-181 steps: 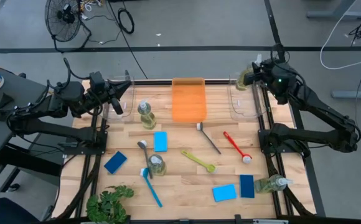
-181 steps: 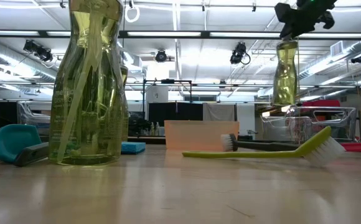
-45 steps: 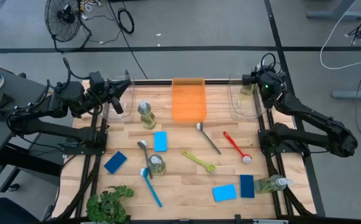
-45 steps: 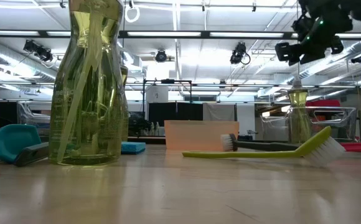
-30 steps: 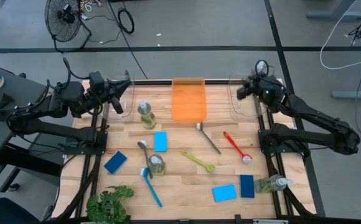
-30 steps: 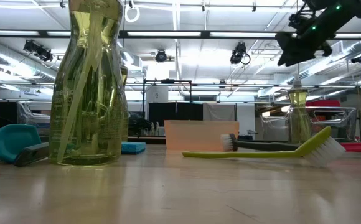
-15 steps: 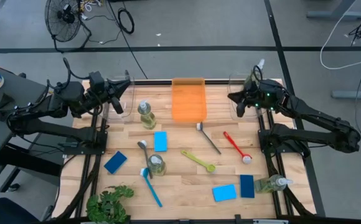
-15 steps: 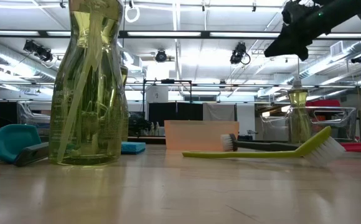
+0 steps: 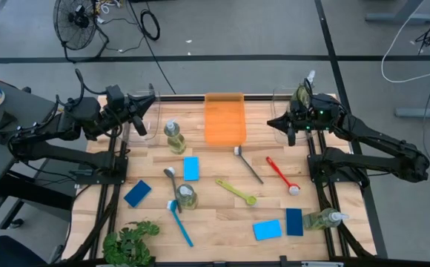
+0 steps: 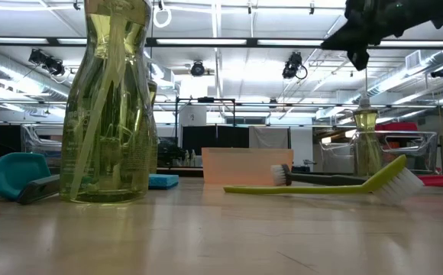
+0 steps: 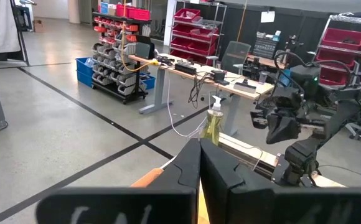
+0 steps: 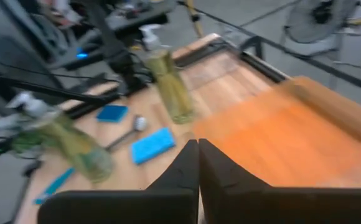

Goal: Pick & Place Kitchen Sink Supplies
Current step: Put the yellow dish soap into the right transparent bin

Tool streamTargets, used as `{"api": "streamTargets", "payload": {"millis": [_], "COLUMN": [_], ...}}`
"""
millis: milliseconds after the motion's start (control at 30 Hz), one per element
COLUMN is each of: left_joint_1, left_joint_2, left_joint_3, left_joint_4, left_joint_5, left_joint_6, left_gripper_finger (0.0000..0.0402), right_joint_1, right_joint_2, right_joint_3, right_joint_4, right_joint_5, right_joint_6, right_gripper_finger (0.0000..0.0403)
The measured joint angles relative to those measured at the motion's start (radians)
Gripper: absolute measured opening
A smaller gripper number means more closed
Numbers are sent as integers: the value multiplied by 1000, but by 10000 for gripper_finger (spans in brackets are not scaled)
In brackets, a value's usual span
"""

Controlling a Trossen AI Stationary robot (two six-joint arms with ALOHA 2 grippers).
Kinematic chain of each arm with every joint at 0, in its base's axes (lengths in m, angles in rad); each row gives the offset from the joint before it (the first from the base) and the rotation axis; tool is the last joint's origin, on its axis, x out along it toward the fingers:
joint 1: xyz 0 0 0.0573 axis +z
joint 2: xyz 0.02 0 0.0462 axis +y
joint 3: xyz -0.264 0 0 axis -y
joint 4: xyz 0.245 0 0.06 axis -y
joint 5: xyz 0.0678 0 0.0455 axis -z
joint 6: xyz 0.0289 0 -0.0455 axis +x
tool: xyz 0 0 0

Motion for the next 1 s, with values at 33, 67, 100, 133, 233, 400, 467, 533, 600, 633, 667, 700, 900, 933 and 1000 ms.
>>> {"api": "streamTargets", "payload": {"millis": [33,67,100,133,233,400,467,533,600,633,667,700,900,933,1000], "left_joint_1": [0,0,0,0,0,0,0,0,0,0,0,0,0,0,0], "left_joint_2": [0,0,0,0,0,0,0,0,0,0,0,0,0,0,0], "left_joint_3": [0,0,0,0,0,0,0,0,0,0,0,0,0,0,0], "left_joint_4": [0,0,0,0,0,0,0,0,0,0,0,0,0,0,0], "left_joint_5": [0,0,0,0,0,0,4,17,27,32,37,43,56,56,56], "left_joint_6": [0,0,0,0,0,0,0,0,0,0,0,0,-1,-1,-1], "left_gripper_finger": [12,12,12,12,12,12,12,12,12,12,12,12,12,12,12], "right_joint_1": [6,13,21,29,56,111,133,156,180,192,203,215,276,284,300], "right_joint_2": [0,0,0,0,0,0,0,0,0,0,0,0,0,0,0], "right_joint_3": [0,0,0,0,0,1,21,54,89,108,127,148,237,248,265], "right_joint_4": [12,24,38,56,109,197,202,199,189,185,181,179,174,174,174], "right_joint_5": [-17,-33,-45,-60,-100,-123,-123,-123,-123,-122,-122,-122,-153,-170,-202], "right_joint_6": [9,24,42,61,118,209,238,246,249,250,250,250,251,251,263], "right_gripper_finger": [2,2,2,2,1,1,1,1,0,0,0,0,0,0,0]}}
